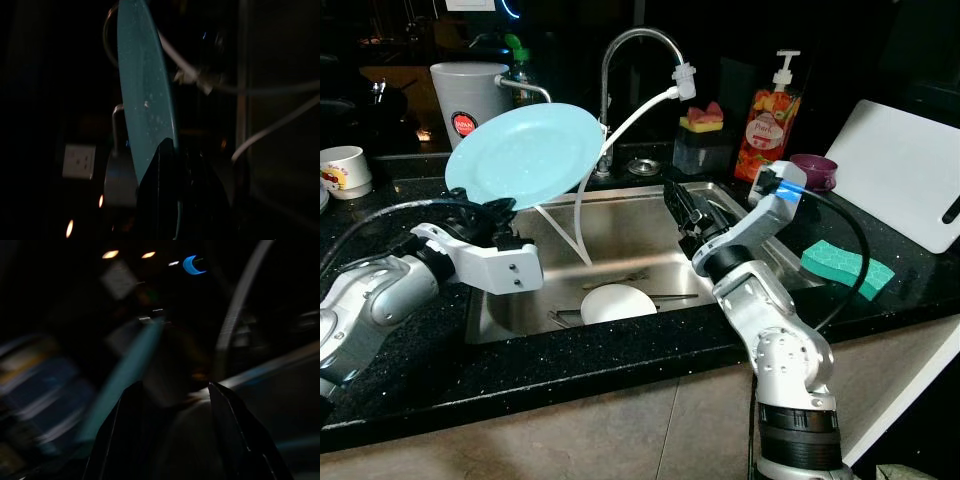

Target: Kitchen organization

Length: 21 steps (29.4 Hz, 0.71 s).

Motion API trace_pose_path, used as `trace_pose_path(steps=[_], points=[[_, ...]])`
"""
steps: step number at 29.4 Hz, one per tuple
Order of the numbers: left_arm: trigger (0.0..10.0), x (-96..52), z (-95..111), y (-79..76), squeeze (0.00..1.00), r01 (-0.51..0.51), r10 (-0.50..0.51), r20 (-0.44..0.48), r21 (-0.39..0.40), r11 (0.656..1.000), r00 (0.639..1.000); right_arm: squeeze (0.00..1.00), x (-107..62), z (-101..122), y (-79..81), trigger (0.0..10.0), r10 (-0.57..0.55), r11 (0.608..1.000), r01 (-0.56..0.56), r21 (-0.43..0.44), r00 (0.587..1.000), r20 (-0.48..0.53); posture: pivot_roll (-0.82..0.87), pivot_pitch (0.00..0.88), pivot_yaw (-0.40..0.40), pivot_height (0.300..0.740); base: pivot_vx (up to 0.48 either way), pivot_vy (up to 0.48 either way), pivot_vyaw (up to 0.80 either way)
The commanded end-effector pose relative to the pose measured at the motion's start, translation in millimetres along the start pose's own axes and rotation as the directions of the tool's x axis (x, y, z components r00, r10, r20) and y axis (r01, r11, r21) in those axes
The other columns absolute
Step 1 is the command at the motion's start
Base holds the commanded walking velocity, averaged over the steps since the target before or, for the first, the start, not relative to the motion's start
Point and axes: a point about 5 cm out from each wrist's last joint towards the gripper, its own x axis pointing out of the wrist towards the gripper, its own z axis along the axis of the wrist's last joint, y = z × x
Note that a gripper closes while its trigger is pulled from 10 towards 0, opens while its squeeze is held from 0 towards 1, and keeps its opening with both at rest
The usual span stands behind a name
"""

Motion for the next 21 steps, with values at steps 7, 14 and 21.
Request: trace_pose_path(steps=[7,14,21], points=[[10.0,12.0,23,-9.0,0.0,0.013,-0.011,0.124,-0.013,1.0,0.992,0.0,-0.3,0,20.0,10.0,0.16,0.968,-0.151,0.199,0.987,-0.033,0.14,0.094,-0.05,0.74,0.0,0.0,0.0],[10.0,19.5,48,-22.2,0.0,0.03,-0.016,0.223,-0.058,0.998,0.975,0.0,3.6,-21,11.7,10.0,0.073,0.983,-0.043,0.176,0.984,-0.163,0.14,0.094,-0.05,0.74,0.0,0.0,0.0],[10.0,23.0,59,-29.1,0.0,0.047,-0.027,0.27,-0.067,0.997,0.963,0.0,5.2,-24,7.8,10.0,0.048,0.982,-0.01,0.187,0.979,-0.199,0.14,0.092,-0.055,0.74,0.0,0.0,0.0]])
